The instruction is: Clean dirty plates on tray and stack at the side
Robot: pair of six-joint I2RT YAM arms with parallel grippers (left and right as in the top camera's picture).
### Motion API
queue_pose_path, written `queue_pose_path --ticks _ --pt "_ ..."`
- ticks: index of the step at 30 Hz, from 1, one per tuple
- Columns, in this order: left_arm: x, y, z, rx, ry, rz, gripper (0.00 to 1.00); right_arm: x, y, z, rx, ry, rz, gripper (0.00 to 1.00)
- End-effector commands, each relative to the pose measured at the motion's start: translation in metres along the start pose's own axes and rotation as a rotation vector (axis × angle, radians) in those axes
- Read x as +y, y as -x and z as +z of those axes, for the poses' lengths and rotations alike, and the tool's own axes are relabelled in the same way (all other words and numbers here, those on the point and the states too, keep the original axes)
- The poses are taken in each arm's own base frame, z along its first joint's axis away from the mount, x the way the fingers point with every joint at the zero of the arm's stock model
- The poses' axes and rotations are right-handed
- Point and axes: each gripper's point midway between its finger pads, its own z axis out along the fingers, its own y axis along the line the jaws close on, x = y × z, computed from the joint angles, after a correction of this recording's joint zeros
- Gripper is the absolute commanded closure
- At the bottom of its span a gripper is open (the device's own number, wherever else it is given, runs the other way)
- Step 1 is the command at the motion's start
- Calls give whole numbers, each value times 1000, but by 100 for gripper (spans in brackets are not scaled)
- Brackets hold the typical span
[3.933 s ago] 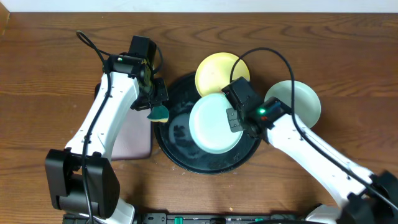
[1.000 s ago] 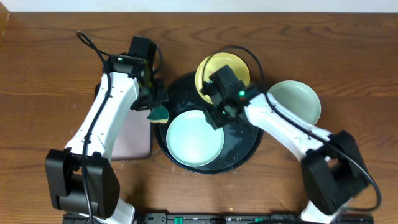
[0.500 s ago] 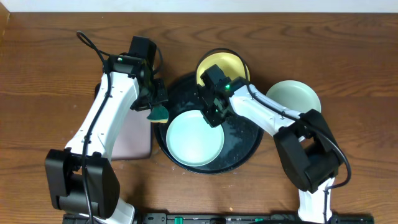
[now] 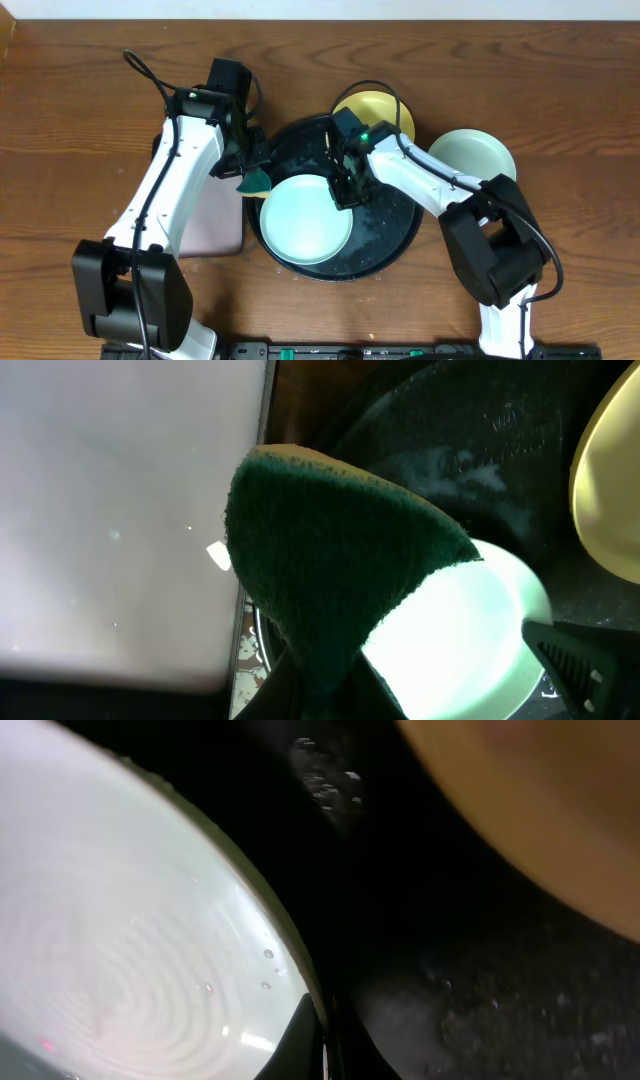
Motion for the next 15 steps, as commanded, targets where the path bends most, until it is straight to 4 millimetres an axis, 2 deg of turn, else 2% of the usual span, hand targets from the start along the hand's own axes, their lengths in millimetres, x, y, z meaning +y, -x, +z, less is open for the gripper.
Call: queue_pose_path --ticks 1,4,7,15 --pt "2 -1 -2 1 -1 13 93 -6 16 -34 -118 -56 141 99" --pt "2 -2 0 7 2 13 93 -15 20 -46 -179 -129 189 99" --pt "2 -2 0 8 2 13 93 -22 22 -49 -227 -201 247 99" --pt "-3 -6 2 20 -11 17 92 -14 22 -34 -274 -215 238 99"
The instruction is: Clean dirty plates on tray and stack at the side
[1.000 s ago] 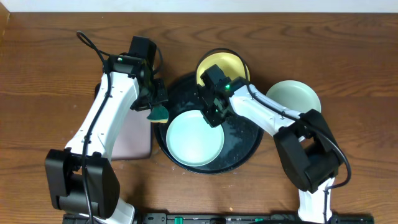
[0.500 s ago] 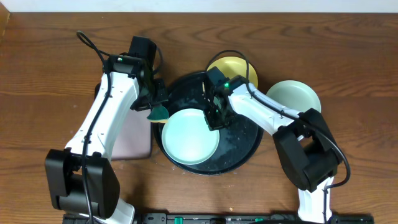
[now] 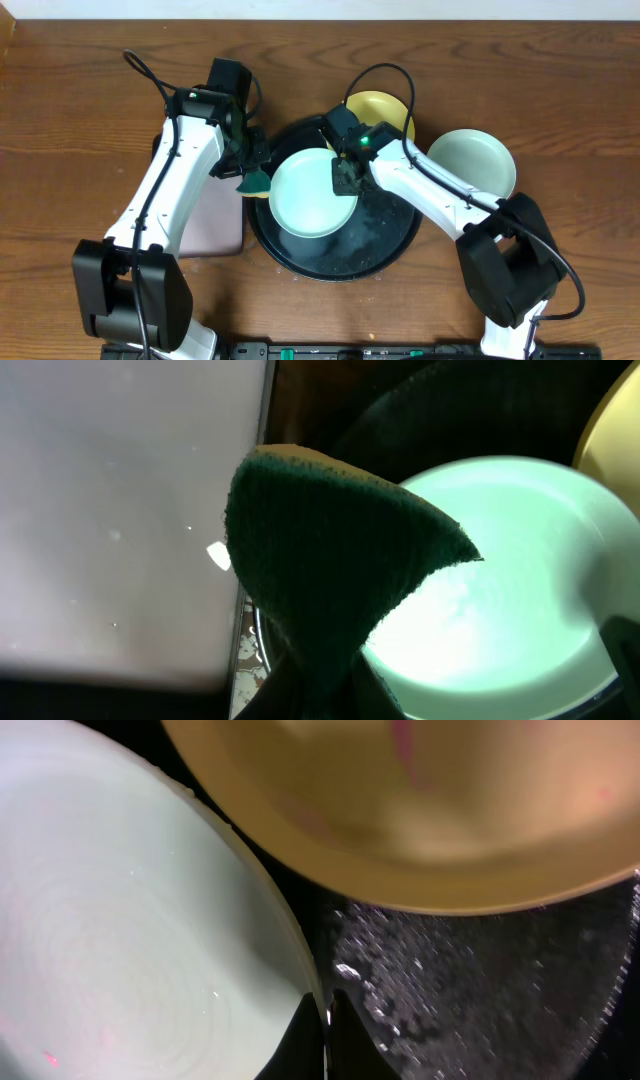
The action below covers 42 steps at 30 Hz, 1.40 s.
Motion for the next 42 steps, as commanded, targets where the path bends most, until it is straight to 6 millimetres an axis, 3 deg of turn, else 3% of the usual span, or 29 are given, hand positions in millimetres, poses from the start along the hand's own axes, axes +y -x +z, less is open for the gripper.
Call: queue_pose_path --ticks 1,10,15,19,25,42 --pt "-5 -8 3 26 -16 20 93 -2 -4 5 -37 -34 28 99" --pt "-34 -39 23 66 -15 46 93 -7 -22 36 -48 -18 72 99" --pt "-47 -48 47 32 -16 41 93 -3 -22 38 -46 7 73 99" --pt "-36 -42 60 -33 47 -29 93 -2 -23 38 -43 10 73 99" --pt "-19 -32 64 -107 136 -47 92 -1 -24 38 -38 16 72 99" --pt "-31 -59 98 -74 62 2 93 -1 -24 38 -37 18 72 99"
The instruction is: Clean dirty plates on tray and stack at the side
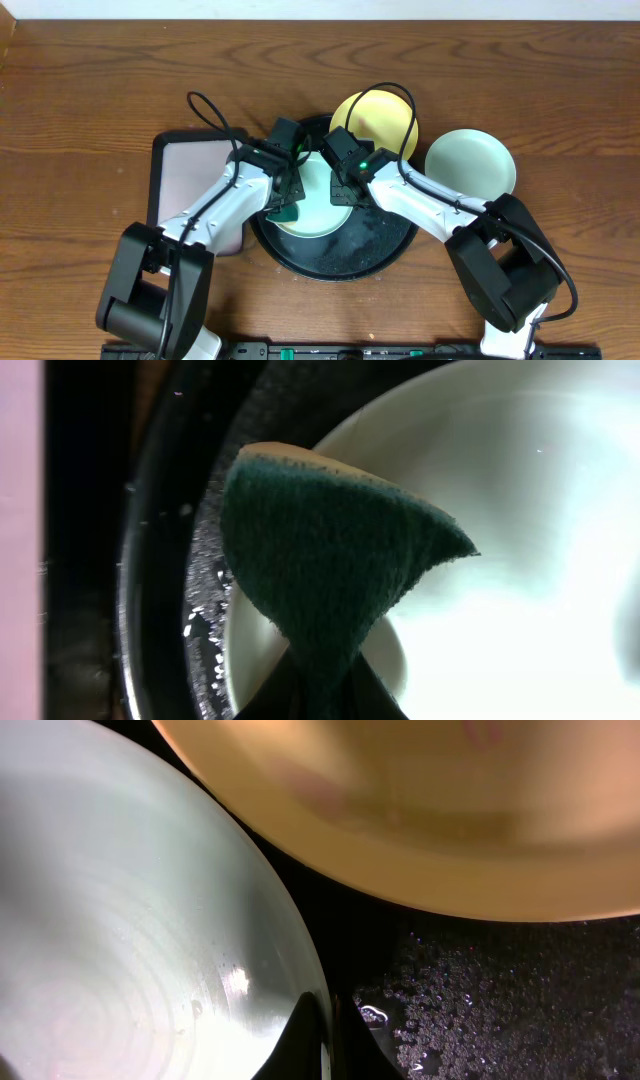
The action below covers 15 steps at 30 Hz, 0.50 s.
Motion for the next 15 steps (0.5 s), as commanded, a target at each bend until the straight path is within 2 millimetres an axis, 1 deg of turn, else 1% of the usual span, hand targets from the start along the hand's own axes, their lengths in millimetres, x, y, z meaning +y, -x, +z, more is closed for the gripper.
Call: queue_pose_path --ticks 1,6,9,12,15 --pt "-9 -11 4 9 -24 23 93 -3 -9 4 21 -9 3 99" --pt "-29 -15 10 -40 -77 66 93 -3 -9 4 21 -9 3 99" --pt "-34 -18 12 -48 -84 84 92 -3 -9 4 21 -9 -1 99" --pt "-36 -14 11 -67 -92 82 93 -3 -9 4 21 -9 -1 99" --pt "-43 -5 10 -104 -121 99 93 -2 -9 4 21 -9 -1 99"
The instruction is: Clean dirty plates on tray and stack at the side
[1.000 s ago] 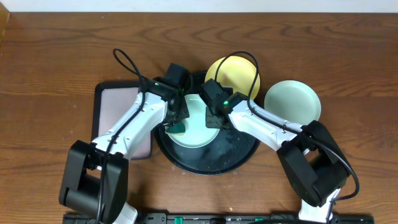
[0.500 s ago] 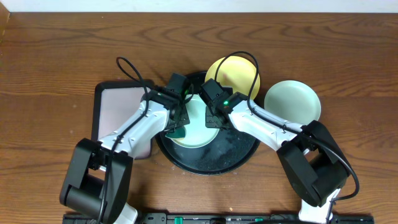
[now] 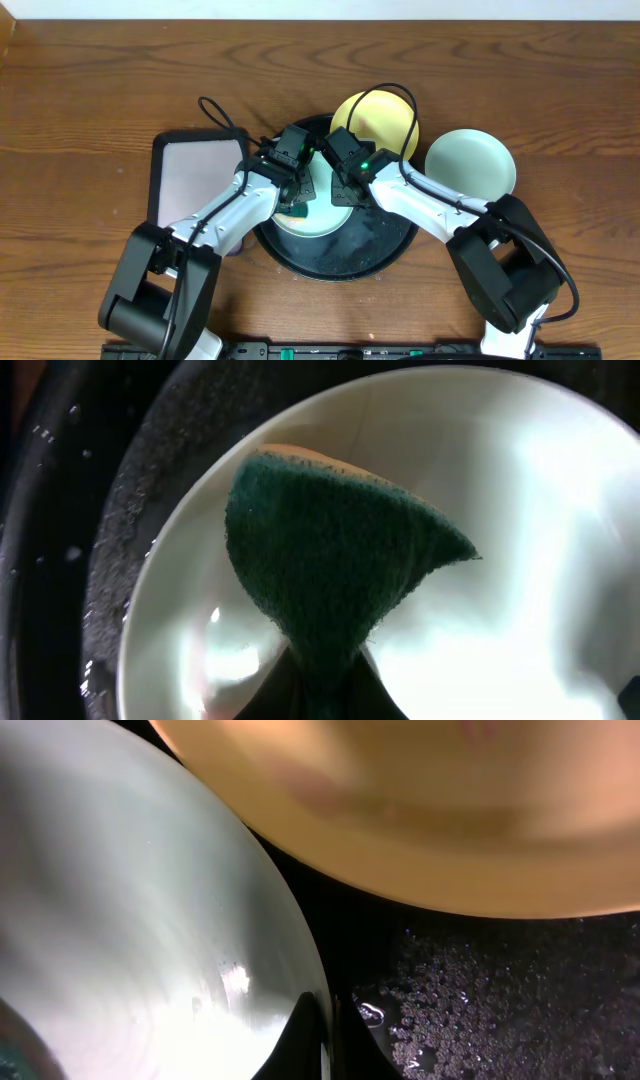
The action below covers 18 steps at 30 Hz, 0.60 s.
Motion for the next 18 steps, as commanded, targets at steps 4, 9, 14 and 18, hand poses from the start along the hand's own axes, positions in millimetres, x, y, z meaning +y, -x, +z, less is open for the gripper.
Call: queue_pose_path --ticks 4,9,14,18 --pt "-26 2 0 -60 -66 158 93 -1 -7 4 17 -10 -6 99" --pt "-30 14 -2 -113 -74 207 92 -1 -7 4 16 -11 -6 99" --pt "-19 4 0 -70 -33 164 92 -1 -7 4 16 -11 -6 99" --pt "2 -21 0 34 50 -63 92 -1 -7 4 16 -11 -5 99"
